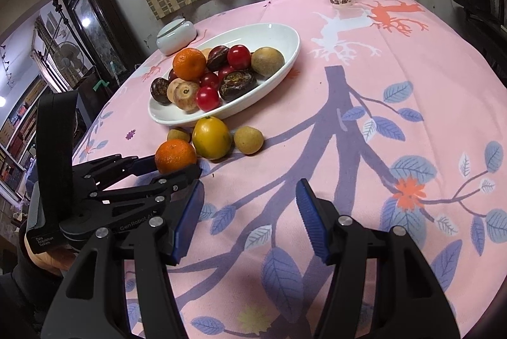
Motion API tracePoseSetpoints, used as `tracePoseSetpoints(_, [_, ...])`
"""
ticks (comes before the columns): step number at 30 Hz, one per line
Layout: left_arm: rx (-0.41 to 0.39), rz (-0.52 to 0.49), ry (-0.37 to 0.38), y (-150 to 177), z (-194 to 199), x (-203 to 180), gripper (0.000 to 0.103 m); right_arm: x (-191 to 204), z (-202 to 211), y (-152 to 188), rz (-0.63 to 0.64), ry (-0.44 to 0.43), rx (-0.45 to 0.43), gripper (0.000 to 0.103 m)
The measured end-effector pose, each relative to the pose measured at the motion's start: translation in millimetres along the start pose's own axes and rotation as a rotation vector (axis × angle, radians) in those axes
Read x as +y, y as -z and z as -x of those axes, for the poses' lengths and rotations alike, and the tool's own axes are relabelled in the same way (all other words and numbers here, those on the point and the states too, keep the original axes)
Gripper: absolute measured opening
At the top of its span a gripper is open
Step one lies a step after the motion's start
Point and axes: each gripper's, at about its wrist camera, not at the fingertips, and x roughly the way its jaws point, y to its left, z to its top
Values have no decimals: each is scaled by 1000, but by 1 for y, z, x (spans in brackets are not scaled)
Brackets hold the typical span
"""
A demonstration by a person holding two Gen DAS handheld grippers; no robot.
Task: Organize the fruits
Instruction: 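Grasp an orange with the left tool while the right tool grasps a yellow lemon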
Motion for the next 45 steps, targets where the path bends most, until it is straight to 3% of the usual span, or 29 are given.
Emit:
tracePoseSetpoints(4, [-2,-38,44,4,10,-1,45,-2,-4,0,-10,21,13,61])
tracePoseSetpoints(10, [-27,-3,30,10,30,24,45,6,-5,0,29,65,24,61])
tracePoseSetpoints(18, [-31,32,26,20,37,55,45,33,0,-12,130,83,11,61])
tracePoseSetpoints(24, [-39,42,52,23,38,67,45,74,-27,-23,280,85,42,61])
tracePoseSetpoints(30, [-40,90,64,25,36,86,45,80,-59,-37,304,138,81,48])
tracePoseSetpoints(36, [-24,99,95,27,28,91,45,78,-73,-41,340,200,89,48])
tracePoseSetpoints(43, [-9,104,103,26,23,91,45,94,-82,-34,483,318,103,39])
tracePoseSetpoints(45, [-10,102,99,26,24,90,45,93,-80,-36,468,311,103,39])
